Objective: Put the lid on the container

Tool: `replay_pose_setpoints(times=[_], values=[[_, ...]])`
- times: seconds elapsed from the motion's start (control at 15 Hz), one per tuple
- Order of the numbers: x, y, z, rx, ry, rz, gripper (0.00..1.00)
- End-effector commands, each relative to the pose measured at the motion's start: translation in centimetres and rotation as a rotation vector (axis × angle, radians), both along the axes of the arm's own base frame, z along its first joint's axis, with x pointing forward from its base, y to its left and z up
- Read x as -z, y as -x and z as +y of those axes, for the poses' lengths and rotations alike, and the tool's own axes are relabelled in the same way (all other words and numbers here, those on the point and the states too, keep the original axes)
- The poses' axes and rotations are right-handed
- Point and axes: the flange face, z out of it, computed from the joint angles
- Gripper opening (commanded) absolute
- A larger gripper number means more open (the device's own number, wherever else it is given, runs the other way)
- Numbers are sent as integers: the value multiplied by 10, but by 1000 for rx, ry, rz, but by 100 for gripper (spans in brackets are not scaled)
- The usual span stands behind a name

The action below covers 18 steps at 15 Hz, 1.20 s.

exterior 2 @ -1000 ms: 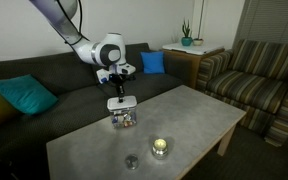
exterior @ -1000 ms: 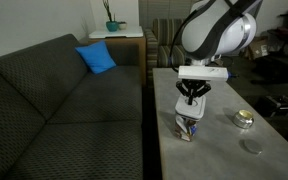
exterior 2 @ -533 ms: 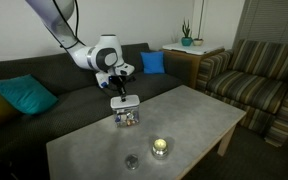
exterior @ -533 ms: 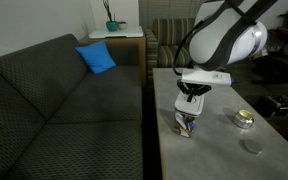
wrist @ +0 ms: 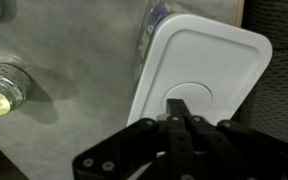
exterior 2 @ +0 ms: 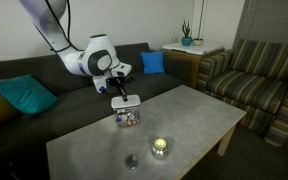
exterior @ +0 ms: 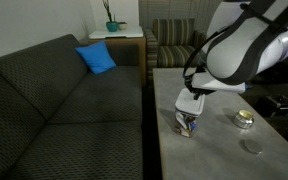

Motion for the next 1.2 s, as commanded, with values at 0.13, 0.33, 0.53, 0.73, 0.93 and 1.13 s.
replay_pose_setpoints(times=[0.13,0.33,0.53,0.73,0.93,1.13], values=[[-37,32,-9,-26,51,-86,0],[-59,46,-13,-42,76,-125,0],[-76,58,-14,-56,98,-97,0],[-86,67,-16,-64,110,-72,0],[-92,75,-17,-67,112,-58,27],[-95,82,-18,-74,117,-51,47]])
